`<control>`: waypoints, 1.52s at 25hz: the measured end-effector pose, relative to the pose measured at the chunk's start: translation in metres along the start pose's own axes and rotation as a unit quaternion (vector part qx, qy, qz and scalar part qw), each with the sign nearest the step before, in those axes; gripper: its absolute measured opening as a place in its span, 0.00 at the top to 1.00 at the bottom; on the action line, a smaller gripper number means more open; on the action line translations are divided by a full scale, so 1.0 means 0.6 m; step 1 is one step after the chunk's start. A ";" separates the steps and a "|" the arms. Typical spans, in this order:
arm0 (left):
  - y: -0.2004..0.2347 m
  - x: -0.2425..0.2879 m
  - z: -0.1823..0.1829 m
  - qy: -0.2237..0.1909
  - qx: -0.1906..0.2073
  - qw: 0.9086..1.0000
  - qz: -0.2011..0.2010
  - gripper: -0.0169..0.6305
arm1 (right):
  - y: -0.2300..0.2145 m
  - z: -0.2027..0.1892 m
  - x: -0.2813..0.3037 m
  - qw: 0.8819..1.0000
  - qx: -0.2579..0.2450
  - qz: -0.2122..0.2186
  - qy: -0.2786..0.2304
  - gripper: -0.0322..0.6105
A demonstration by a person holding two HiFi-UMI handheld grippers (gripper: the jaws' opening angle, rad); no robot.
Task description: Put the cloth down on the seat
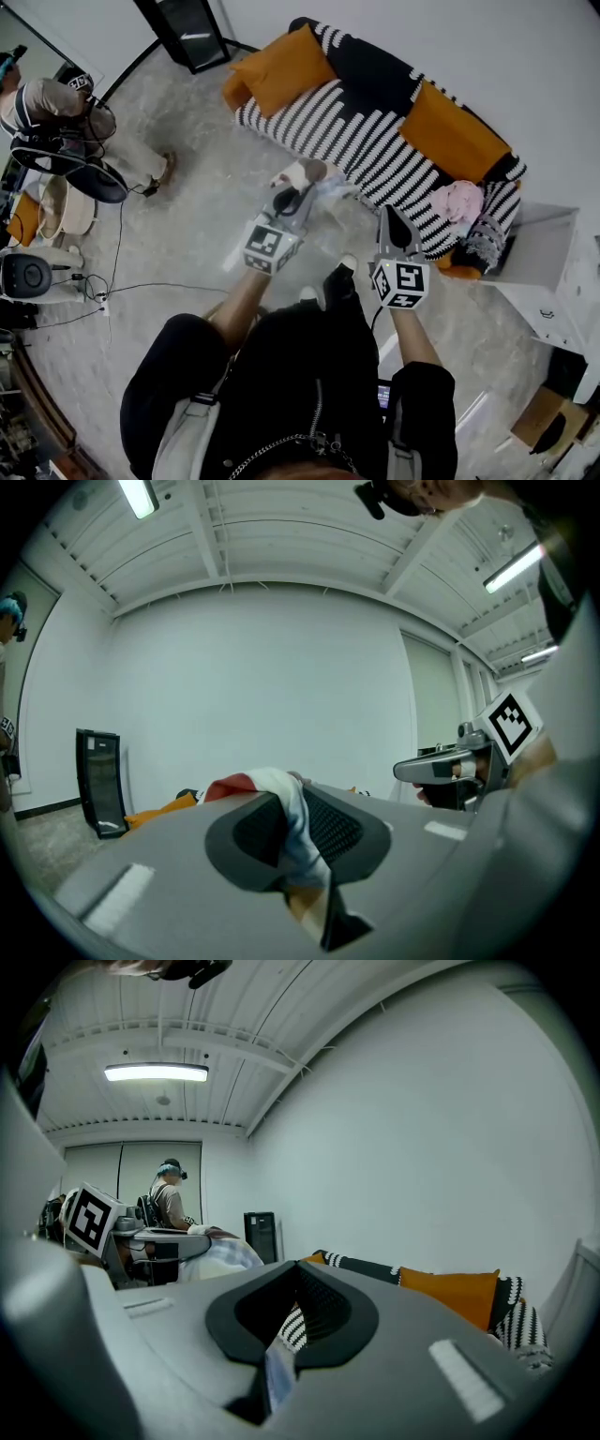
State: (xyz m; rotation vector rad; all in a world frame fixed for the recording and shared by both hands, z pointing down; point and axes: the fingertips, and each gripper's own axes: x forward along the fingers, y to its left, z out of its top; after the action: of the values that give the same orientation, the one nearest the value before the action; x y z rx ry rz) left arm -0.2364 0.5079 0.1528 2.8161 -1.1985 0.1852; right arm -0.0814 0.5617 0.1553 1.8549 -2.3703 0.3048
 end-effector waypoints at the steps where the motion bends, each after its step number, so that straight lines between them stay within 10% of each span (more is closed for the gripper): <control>1: 0.001 0.007 0.001 0.000 -0.001 1.000 0.001 0.88 | -0.005 0.001 0.004 1.000 0.000 0.001 0.001 0.95; 38: 0.030 0.261 0.033 0.021 -0.014 0.999 0.044 0.88 | -0.220 0.051 0.172 0.999 0.013 0.049 0.006 0.95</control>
State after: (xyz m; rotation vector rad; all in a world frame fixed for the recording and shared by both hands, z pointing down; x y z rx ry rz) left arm -0.1402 0.3817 0.1558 2.7229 -1.3074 0.2311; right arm 0.0223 0.4267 0.1588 1.7471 -2.4656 0.3566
